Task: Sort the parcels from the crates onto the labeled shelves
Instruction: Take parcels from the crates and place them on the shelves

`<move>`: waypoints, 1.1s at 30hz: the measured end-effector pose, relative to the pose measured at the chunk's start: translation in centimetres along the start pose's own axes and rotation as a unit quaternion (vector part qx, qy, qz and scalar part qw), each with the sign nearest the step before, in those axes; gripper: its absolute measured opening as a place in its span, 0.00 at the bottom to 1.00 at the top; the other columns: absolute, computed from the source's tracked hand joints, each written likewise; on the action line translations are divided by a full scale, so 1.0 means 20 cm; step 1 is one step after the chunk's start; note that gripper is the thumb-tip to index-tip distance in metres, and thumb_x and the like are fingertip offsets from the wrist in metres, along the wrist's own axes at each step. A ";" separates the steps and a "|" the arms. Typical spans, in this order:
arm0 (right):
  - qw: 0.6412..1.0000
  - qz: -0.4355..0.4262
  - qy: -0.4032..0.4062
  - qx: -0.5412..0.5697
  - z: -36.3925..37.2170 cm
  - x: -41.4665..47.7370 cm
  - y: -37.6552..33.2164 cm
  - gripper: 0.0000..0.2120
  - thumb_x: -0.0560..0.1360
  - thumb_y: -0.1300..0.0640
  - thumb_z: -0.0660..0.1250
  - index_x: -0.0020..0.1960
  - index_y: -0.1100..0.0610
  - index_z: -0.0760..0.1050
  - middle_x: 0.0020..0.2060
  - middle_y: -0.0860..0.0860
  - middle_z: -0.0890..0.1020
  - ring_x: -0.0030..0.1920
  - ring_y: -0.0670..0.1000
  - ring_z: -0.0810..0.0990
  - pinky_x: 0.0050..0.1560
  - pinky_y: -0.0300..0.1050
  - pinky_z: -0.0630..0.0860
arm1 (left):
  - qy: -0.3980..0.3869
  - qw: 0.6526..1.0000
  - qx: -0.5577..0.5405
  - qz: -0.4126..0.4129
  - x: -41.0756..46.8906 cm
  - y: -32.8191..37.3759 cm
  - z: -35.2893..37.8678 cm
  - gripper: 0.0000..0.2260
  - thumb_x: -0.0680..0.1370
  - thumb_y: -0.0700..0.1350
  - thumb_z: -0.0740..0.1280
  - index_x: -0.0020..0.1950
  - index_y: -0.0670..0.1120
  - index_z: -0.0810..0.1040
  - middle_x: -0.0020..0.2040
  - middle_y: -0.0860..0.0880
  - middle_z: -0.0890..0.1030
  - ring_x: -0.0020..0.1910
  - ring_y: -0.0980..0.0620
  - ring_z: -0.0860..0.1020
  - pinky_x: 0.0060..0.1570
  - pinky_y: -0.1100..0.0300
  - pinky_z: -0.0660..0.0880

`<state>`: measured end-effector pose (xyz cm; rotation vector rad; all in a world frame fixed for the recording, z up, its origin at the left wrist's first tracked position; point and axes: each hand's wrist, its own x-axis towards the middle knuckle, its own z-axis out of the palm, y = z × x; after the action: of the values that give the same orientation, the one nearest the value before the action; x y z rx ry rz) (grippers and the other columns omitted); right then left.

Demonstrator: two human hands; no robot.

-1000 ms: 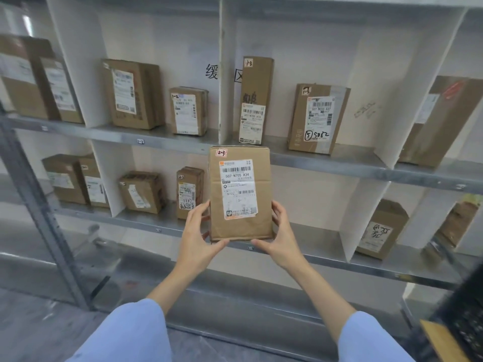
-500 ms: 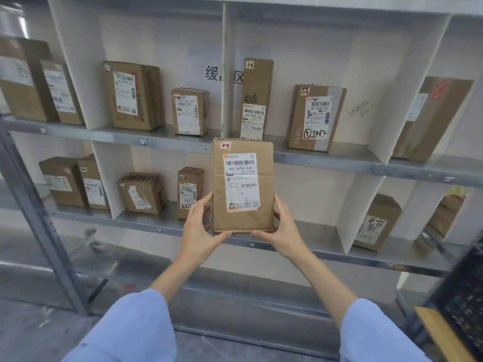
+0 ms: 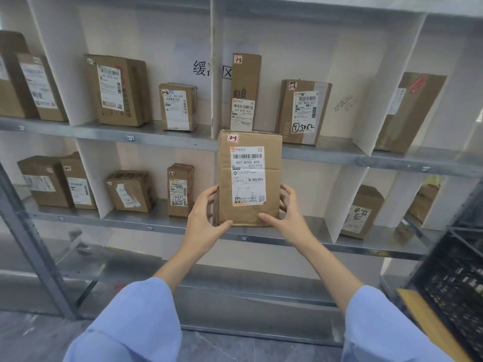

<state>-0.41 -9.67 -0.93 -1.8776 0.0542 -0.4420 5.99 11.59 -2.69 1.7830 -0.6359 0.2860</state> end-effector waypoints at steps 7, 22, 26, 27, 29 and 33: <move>0.997 0.006 0.048 -0.051 -0.07 0.01 0.03 0.42 0.72 0.60 0.76 0.78 0.50 0.56 0.69 0.43 0.68 0.65 0.46 0.69 0.62 0.41 0.69 | -0.056 0.998 0.034 0.007 0.07 -0.02 0.10 0.43 0.69 0.42 0.78 0.78 0.54 0.58 0.71 0.53 0.66 0.68 0.52 0.69 0.63 0.44 0.74; 0.987 0.099 0.126 0.011 -0.34 0.16 0.60 0.34 0.73 0.63 0.73 0.72 0.54 0.58 0.65 0.51 0.75 0.62 0.47 0.77 0.61 0.42 0.76 | -0.156 0.986 0.010 -0.064 0.19 -0.32 0.63 0.38 0.71 0.40 0.76 0.76 0.52 0.63 0.71 0.58 0.67 0.67 0.59 0.68 0.48 0.74 0.72; 0.986 0.089 0.143 0.014 -0.43 0.33 0.74 0.33 0.74 0.62 0.73 0.72 0.54 0.58 0.64 0.47 0.75 0.62 0.44 0.76 0.65 0.44 0.73 | -0.174 0.982 0.041 -0.056 0.37 -0.37 0.76 0.36 0.72 0.41 0.75 0.76 0.49 0.62 0.69 0.59 0.65 0.65 0.64 0.64 0.63 0.64 0.67; 0.985 0.089 0.145 0.014 -0.46 0.37 0.78 0.33 0.74 0.61 0.73 0.72 0.53 0.58 0.64 0.47 0.74 0.63 0.45 0.75 0.66 0.45 0.73 | -0.180 0.981 0.051 -0.051 0.42 -0.38 0.80 0.35 0.73 0.42 0.75 0.76 0.49 0.62 0.69 0.58 0.66 0.65 0.65 0.64 0.65 0.64 0.65; 0.984 0.091 0.154 0.009 -0.51 0.46 0.86 0.34 0.74 0.59 0.74 0.72 0.52 0.58 0.67 0.49 0.74 0.65 0.47 0.74 0.67 0.46 0.72 | -0.189 0.978 0.075 -0.041 0.52 -0.42 0.88 0.34 0.74 0.44 0.74 0.76 0.50 0.63 0.71 0.56 0.67 0.66 0.63 0.65 0.66 0.63 0.63; 0.982 0.093 0.163 -0.007 -0.60 0.62 1.04 0.35 0.74 0.58 0.74 0.73 0.51 0.58 0.67 0.46 0.73 0.66 0.47 0.73 0.68 0.45 0.70 | -0.193 0.965 0.177 -0.019 0.66 -0.55 1.02 0.31 0.76 0.51 0.70 0.77 0.52 0.62 0.73 0.54 0.67 0.72 0.55 0.65 0.67 0.57 0.64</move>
<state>10.91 -30.95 -13.17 -1.7782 0.4487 -0.6157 20.32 -9.17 -11.29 2.2203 -0.8647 0.0203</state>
